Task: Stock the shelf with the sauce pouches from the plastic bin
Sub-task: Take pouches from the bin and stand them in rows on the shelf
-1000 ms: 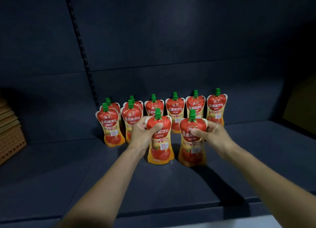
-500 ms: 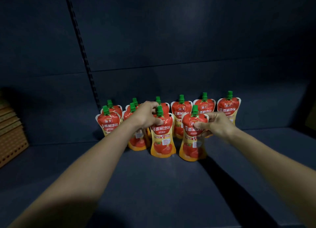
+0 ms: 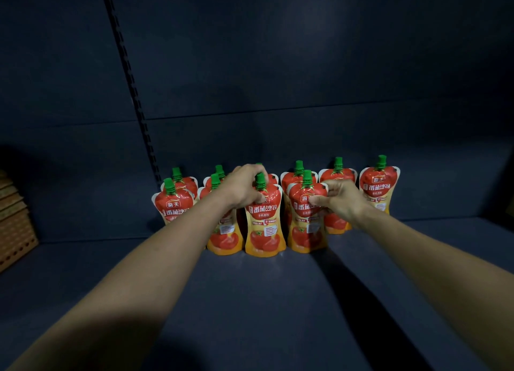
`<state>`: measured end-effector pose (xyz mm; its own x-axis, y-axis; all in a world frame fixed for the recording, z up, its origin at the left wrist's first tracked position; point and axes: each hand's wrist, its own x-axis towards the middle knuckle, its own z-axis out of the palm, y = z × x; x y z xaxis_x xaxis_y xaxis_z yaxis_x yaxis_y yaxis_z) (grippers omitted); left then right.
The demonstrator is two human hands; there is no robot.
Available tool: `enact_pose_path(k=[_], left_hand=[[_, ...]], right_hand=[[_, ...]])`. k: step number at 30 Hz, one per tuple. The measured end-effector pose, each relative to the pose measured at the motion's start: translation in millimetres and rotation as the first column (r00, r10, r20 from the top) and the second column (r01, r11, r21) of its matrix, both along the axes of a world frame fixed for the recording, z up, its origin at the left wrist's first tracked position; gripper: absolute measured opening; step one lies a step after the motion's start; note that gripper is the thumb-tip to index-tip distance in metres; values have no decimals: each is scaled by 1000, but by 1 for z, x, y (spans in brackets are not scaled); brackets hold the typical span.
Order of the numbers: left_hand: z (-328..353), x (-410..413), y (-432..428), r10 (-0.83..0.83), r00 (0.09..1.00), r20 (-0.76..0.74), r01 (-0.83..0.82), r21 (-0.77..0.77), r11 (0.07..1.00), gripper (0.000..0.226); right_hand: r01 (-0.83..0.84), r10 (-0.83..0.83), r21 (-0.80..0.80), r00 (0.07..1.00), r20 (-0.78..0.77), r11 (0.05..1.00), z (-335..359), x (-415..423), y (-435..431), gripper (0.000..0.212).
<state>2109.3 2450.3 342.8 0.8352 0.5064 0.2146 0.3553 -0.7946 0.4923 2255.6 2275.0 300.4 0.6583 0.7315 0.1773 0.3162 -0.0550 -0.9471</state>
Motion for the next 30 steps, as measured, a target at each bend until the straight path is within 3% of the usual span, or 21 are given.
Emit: enact_pose_path(k=[13, 18, 22, 25, 30], left_hand=[[-1, -1, -2, -5, 1000, -13, 6, 81, 997, 33], [1, -7, -10, 25, 998, -56, -15, 173, 985, 49], [-4, -20, -22, 57, 998, -24, -42, 417, 908, 68], [-18, -39, -40, 61, 997, 41, -73, 523, 849, 73], [-63, -80, -90, -22, 997, 71, -13, 464, 886, 73]], right_hand=[[37, -37, -26, 999, -2, 999, 0, -7, 0, 9], [85, -84, -114, 996, 14, 990, 1, -15, -1, 46], [178, -173, -144, 984, 43, 974, 1, -30, -11, 70], [209, -199, -188, 978, 69, 960, -3, -54, -29, 69], [208, -164, -191, 961, 224, 959, -33, -111, -75, 54]])
